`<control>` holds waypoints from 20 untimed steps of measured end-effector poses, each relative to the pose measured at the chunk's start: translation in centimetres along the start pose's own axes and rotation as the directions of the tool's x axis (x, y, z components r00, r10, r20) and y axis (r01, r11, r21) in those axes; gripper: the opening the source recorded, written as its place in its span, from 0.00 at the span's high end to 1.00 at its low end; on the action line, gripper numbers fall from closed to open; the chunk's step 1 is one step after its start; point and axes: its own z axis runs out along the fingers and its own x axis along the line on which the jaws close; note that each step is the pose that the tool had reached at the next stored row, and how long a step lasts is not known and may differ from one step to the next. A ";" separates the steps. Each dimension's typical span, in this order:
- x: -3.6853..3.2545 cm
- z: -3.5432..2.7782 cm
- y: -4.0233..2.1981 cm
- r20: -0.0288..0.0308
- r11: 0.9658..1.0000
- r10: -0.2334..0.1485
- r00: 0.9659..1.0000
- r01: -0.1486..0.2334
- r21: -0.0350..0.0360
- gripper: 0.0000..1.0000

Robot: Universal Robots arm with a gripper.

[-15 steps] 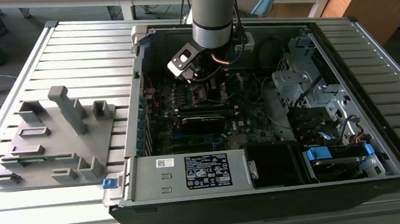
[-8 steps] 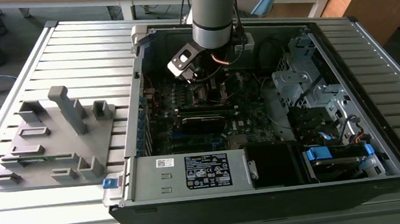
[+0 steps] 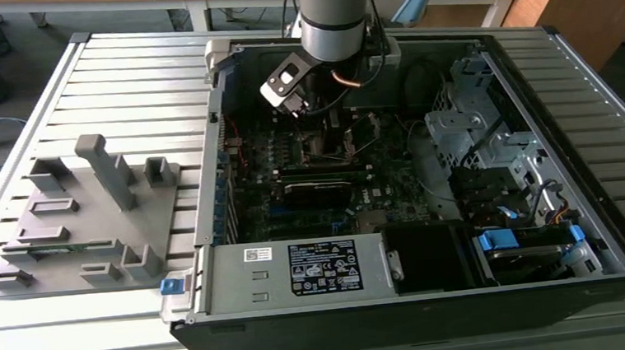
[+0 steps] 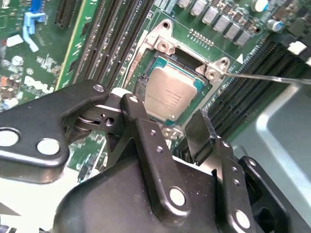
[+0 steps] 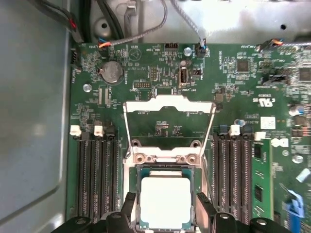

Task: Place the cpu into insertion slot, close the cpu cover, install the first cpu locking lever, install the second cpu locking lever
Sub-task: 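Place the cpu into insertion slot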

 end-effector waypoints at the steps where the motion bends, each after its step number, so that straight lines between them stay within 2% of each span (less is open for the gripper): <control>1: 0.00 -0.11 0.01 0.000 1.000 0.000 1.000 0.000 0.000 0.41; 10: 0.01 -0.25 0.01 0.000 1.000 0.000 1.000 0.000 0.000 0.42; 11: 0.01 -0.26 0.01 0.000 1.000 0.000 1.000 0.000 0.000 0.49; 12: 0.01 -0.28 0.01 0.000 1.000 0.000 1.000 0.000 0.000 0.49; 13: 0.01 -0.30 0.01 0.000 1.000 0.000 1.000 0.000 0.000 0.55; 14: 0.01 -0.31 0.01 0.000 1.000 0.000 1.000 0.000 0.000 0.55; 17: 0.01 -0.36 0.02 0.000 1.000 0.000 1.000 0.000 0.000 0.73; 18: 0.01 -0.37 0.02 0.000 1.000 0.000 1.000 0.000 0.000 0.73; 20: 0.01 -0.41 0.02 0.000 1.000 0.000 1.000 0.000 0.000 0.84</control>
